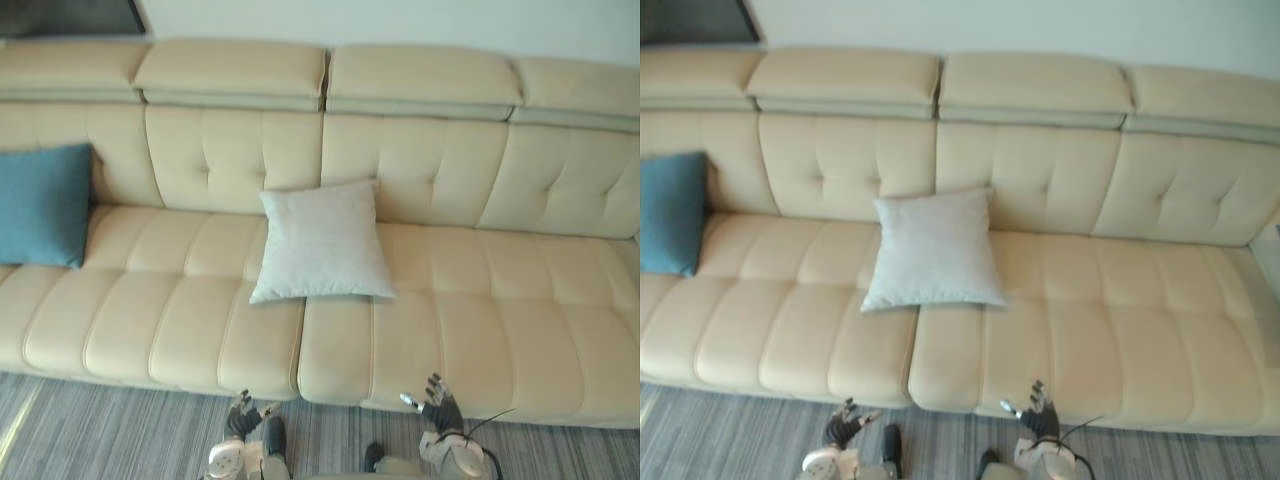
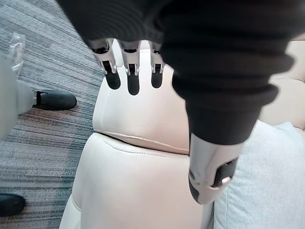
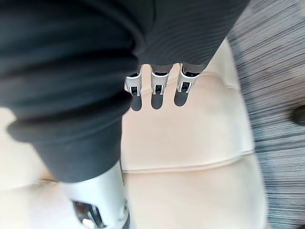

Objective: Pick up cushions and gather them together orderly.

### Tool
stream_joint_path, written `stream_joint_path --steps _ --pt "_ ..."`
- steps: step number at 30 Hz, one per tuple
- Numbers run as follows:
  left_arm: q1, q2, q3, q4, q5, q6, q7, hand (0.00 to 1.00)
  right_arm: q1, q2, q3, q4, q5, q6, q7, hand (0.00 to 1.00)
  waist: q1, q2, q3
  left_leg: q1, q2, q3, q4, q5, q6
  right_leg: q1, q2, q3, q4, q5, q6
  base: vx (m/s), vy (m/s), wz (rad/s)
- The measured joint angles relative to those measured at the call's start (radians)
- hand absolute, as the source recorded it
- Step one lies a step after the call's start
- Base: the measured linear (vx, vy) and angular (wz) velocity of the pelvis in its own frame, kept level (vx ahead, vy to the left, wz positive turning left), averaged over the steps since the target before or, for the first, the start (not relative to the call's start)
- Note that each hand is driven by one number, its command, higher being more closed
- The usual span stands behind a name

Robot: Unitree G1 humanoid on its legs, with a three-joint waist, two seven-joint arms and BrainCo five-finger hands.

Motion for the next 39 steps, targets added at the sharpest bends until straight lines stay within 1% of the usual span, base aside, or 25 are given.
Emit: stream_joint_path --steps 1,4,9,13,16,17,18,19,20,21,22,23,24,25,26,28,29,30,31,32,33,35,36,37,39 --pt "0.0 0.0 0.006 0.003 0.001 0.003 -0.001 0.0 0.001 0.002 -0.002 0.009 0.0 0.003 0.0 0.0 0.0 0.0 0.0 0.009 0.0 0.004 0.0 -0.003 -0.002 0.011 0.001 0.004 -0.008 0.005 0.006 0.04 0.019 -0.24" --pt "-0.001 0.001 0.019 0.025 0.011 0.019 -0.002 0.0 -0.006 0.007 -0.006 0.069 -0.009 0.012 0.009 0.0 0.002 0.002 -0.016 0.037 0.0 0.028 -0.005 -0.013 -0.003 0.046 0.01 0.028 -0.054 0.03 0.001 0.04 0.013 -0.21" --pt "-0.012 -0.001 0.03 0.042 0.04 0.022 -0.003 0.0 -0.024 0.008 -0.027 0.122 -0.036 0.026 0.009 0.0 0.004 0.0 -0.02 0.058 -0.001 0.05 -0.005 -0.016 -0.006 0.075 0.016 0.062 -0.092 0.059 0.006 0.05 0.006 -0.19" --pt "-0.063 0.003 0.004 0.068 0.069 0.025 0.001 0.0 -0.099 0.004 0.022 0.121 -0.038 0.028 0.006 0.0 0.011 -0.012 0.015 0.046 0.004 0.097 0.001 -0.016 -0.004 0.029 0.024 0.106 -0.075 0.079 0.01 -0.01 0.002 -0.34" --pt "-0.093 -0.003 -0.005 0.061 0.07 0.033 0.001 0.0 -0.118 0.01 0.052 0.107 -0.038 0.029 0.001 0.0 0.013 -0.024 0.027 0.018 0.017 0.1 0.016 -0.021 0.02 -0.01 0.017 0.089 -0.025 0.085 0.022 -0.06 0.003 0.05" --pt "-0.089 -0.009 -0.001 0.04 0.077 0.039 0.001 0.0 -0.128 0.019 0.056 0.1 -0.038 0.031 -0.004 0.0 0.012 -0.022 0.035 0.001 0.026 0.095 0.048 -0.024 0.029 -0.046 0.003 0.056 0.171 -0.001 -0.004 -0.06 -0.004 0.22" --pt "-0.087 -0.007 -0.002 0.035 0.078 0.04 0.002 0.0 -0.126 0.021 0.057 0.1 -0.038 0.031 -0.004 0.0 0.012 -0.02 0.036 0.002 0.025 0.091 0.053 -0.024 0.029 -0.057 -0.004 0.045 0.249 -0.026 -0.003 -0.04 -0.031 0.3" --pt "-0.086 -0.006 -0.003 0.019 0.079 0.041 0.002 0.0 -0.115 0.021 0.059 0.1 -0.038 0.032 -0.005 0.0 0.012 -0.025 0.032 0.013 0.022 0.079 0.063 -0.024 0.029 -0.058 -0.025 0.029 0.393 -0.062 0.006 -0.02 -0.129 0.38" --pt "-0.068 0.002 0.001 -0.002 0.079 0.041 0.004 0.0 -0.105 0.021 0.063 0.1 -0.038 0.032 -0.006 0.0 0.015 -0.037 0.024 0.001 0.016 0.063 0.094 -0.02 0.024 -0.025 -0.062 0.028 0.518 -0.073 0.018 -0.03 -0.156 0.37" --pt "-0.063 0.004 0.007 -0.006 0.079 0.04 0.004 0.0 -0.104 0.021 0.065 0.101 -0.038 0.032 -0.006 0.0 0.017 -0.047 0.016 -0.004 0.013 0.061 0.113 -0.02 0.023 -0.012 -0.082 0.035 0.538 -0.063 0.022 -0.03 -0.178 0.28" --pt "-0.068 0.01 0.017 -0.007 0.079 0.042 0.005 0.0 -0.11 0.019 0.069 0.105 -0.039 0.033 -0.007 0.0 0.019 -0.068 0.003 -0.036 0.014 0.055 0.154 -0.02 0.023 -0.001 -0.079 0.05 0.505 -0.073 0.062 -0.1 -0.176 0.02" --pt "-0.069 -0.002 0.027 -0.002 0.079 0.051 0.005 0.0 -0.121 0.008 0.075 0.098 -0.039 0.034 -0.011 0.0 0.039 -0.041 0.007 -0.072 0.033 0.049 0.198 -0.033 0.014 0.004 -0.038 0.045 0.445 -0.072 0.058 -0.09 -0.137 -0.12" --pt "-0.066 -0.015 0.027 0.003 0.079 0.058 0.003 0.0 -0.123 -0.003 0.073 0.097 -0.038 0.034 -0.015 0.0 0.047 -0.027 0.007 -0.079 0.022 0.039 0.216 -0.046 0.021 0.02 -0.029 0.053 0.393 -0.073 0.057 -0.09 -0.043 -0.28" --pt "-0.059 -0.034 0.026 0.003 0.079 0.06 0.003 0.0 -0.125 -0.016 0.075 0.097 -0.038 0.035 -0.016 0.0 0.056 -0.004 -0.001 -0.087 0.017 0.039 0.214 -0.054 0.042 0.045 -0.012 0.059 0.329 -0.075 0.053 -0.05 0.031 -0.27" --pt "-0.063 -0.042 0.012 0.001 0.077 0.058 0.007 0.0 -0.149 -0.021 0.086 0.097 -0.038 0.035 -0.02 0.0 0.064 0.014 0.014 -0.108 0.037 0.047 0.217 -0.034 0.039 0.053 0.0 0.055 0.284 -0.107 0.026 -0.08 -0.005 -0.18" --pt "-0.08 -0.038 -0.021 0.002 0.075 0.059 0.01 0.0 -0.155 -0.023 0.099 0.097 -0.038 0.035 -0.024 0.0 0.061 0.01 0.025 -0.144 0.048 0.043 0.23 -0.02 0.025 0.041 0.01 0.037 0.241 -0.142 0.004 -0.19 -0.122 -0.04" --pt "-0.079 -0.038 -0.031 0.002 0.073 0.058 0.012 0.0 -0.156 -0.02 0.11 0.097 -0.038 0.035 -0.025 0.0 0.063 0.015 0.028 -0.156 0.06 0.039 0.228 -0.007 0.019 0.044 0.02 0.024 0.209 -0.148 -0.006 -0.26 -0.146 -0.09" --pt "-0.078 -0.038 -0.035 0.004 0.074 0.058 0.014 0.0 -0.16 -0.016 0.123 0.097 -0.039 0.035 -0.029 0.0 0.064 0.023 0.034 -0.165 0.072 0.04 0.222 0.008 0.007 0.064 0.033 0.007 0.165 -0.162 -0.03 -0.27 -0.131 -0.05" --pt "-0.083 -0.046 -0.034 0.015 0.076 0.059 0.017 0.0 -0.166 -0.018 0.124 0.098 -0.04 0.035 -0.03 0.0 0.06 0.047 0.051 -0.16 0.092 0.032 0.219 0.022 0.005 0.077 0.052 -0.01 0.152 -0.152 -0.04 -0.37 -0.144 0.03" --pt "-0.078 -0.054 -0.034 0.015 0.079 0.059 0.017 0.0 -0.153 -0.021 0.124 0.1 -0.04 0.035 -0.031 0.0 0.05 0.06 0.053 -0.149 0.106 0.025 0.204 0.021 -0.006 0.075 0.065 -0.02 0.156 -0.145 -0.05 -0.32 -0.089 0.14" --pt "-0.076 -0.056 -0.033 0.014 0.081 0.059 0.017 0.0 -0.138 -0.021 0.123 0.11 -0.04 0.036 -0.031 0.0 0.048 0.048 0.051 -0.142 0.104 0.024 0.195 -0.002 -0.024 0.074 0.054 -0.03 0.149 -0.137 -0.064 -0.28 -0.038 0.11" --pt "-0.074 -0.055 -0.027 0.006 0.087 0.057 0.016 0.0 -0.129 -0.024 0.11 0.123 -0.039 0.039 -0.032 0.0 0.039 0.032 0.054 -0.135 0.079 -0.002 0.343 -0.04 0.008 0.07 0.022 -0.022 0.133 -0.112 -0.065 -0.19 -0.004 0.02" --pt "-0.071 -0.058 -0.022 0.009 0.087 0.058 0.015 0.0 -0.129 -0.035 0.109 0.126 -0.039 0.039 -0.031 0.0 0.024 0.03 0.054 -0.134 0.066 -0.016 0.398 -0.089 0.017 0.069 0.013 -0.013 0.111 -0.102 -0.064 -0.19 0.019 -0.07" --pt "-0.069 -0.059 -0.014 0.009 0.087 0.057 0.006 0.0 -0.132 -0.039 0.097 0.131 -0.041 0.039 -0.03 0.0 0.017 0.03 0.053 -0.125 0.06 -0.036 0.444 -0.14 0.009 0.056 0.011 0.006 0.089 -0.081 -0.057 -0.17 0.085 -0.24" --pt "-0.068 -0.06 0.003 0.012 0.086 0.059 -0.003 0.0 -0.139 -0.036 0.081 0.159 -0.041 0.043 -0.027 0.0 0.019 0.031 0.053 -0.083 0.041 -0.098 0.44 -0.214 -0.008 0.026 0.015 0.049 0.087 -0.066 -0.039 -0.15 0.154 -0.55"
